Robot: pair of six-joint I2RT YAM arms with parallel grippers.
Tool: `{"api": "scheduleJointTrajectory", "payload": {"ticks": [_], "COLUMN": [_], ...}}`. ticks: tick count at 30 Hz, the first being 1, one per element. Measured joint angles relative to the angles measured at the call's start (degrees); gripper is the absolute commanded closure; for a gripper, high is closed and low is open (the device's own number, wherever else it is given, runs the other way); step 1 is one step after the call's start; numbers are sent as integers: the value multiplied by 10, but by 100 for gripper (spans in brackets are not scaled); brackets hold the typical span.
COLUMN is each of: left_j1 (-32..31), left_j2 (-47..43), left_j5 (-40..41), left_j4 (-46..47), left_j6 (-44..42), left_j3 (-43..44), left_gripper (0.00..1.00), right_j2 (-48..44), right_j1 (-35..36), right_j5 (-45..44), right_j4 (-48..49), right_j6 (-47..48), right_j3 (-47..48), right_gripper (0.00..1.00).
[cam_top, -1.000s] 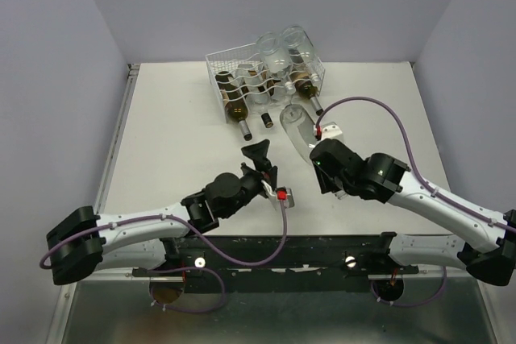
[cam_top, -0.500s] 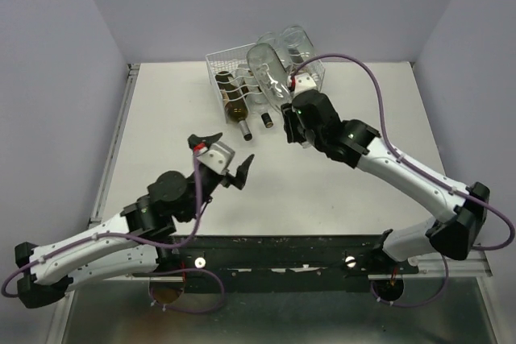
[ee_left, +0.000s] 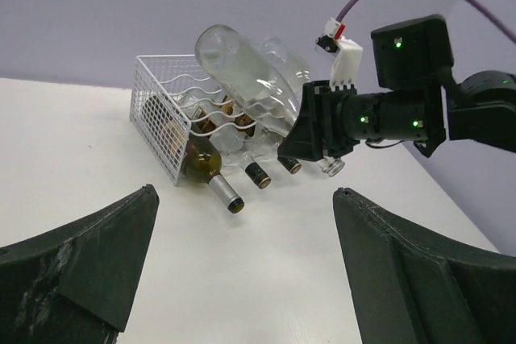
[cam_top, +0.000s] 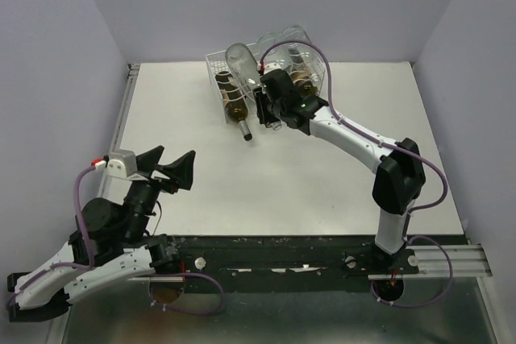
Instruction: Put the wine bottle on the wine rack
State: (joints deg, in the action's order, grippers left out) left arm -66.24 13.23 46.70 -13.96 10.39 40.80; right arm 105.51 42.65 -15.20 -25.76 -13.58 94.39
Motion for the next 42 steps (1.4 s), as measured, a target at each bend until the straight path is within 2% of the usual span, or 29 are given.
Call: {"api": "scheduleJointTrajectory", "payload": {"ticks": [6, 19, 24, 27, 28, 29, 30, 31, 33, 36, 42], "left_j1": [0, 0, 0, 0, 0, 0, 0, 0, 0, 0, 0], "left_j2": [-48, -20, -20, -20, -20, -20, -19, -18, -15, -13, -13], "left_j5": [26, 34, 37, 37, 37, 37, 37, 37, 37, 38, 38], "left_j4": [-12, -31, -33, -33, -33, -33, -33, -33, -33, -31, -22], "left_j6": [21, 30, 30, 30, 30, 30, 30, 30, 31, 33, 34], "left_j3": [-9, -12, -12, -12, -13, -13, -13, -14, -14, -19, -41], "left_gripper": [1, 1, 1, 1, 1, 1, 1, 1, 1, 1, 1], "right_j2": [66, 180, 220, 230, 231, 233, 234, 235, 235, 221, 146], "right_j1": [-8, -44, -45, -45, -45, -45, -45, -45, -45, -45, -46], "right_j5": [19, 19, 14, 14, 14, 14, 14, 14, 12, 9, 9], "right_j4": [8, -2, -12, -14, -14, -14, -16, -17, -12, 12, 41], "right_j6": [-16, -22, -16, -13, -13, -13, -14, -14, -16, -17, -15], "right_j3": [42, 146, 203, 218, 220, 221, 223, 225, 225, 210, 160], "right_gripper": [99, 99, 92, 79, 69, 51, 38, 29, 17, 8, 2]}}
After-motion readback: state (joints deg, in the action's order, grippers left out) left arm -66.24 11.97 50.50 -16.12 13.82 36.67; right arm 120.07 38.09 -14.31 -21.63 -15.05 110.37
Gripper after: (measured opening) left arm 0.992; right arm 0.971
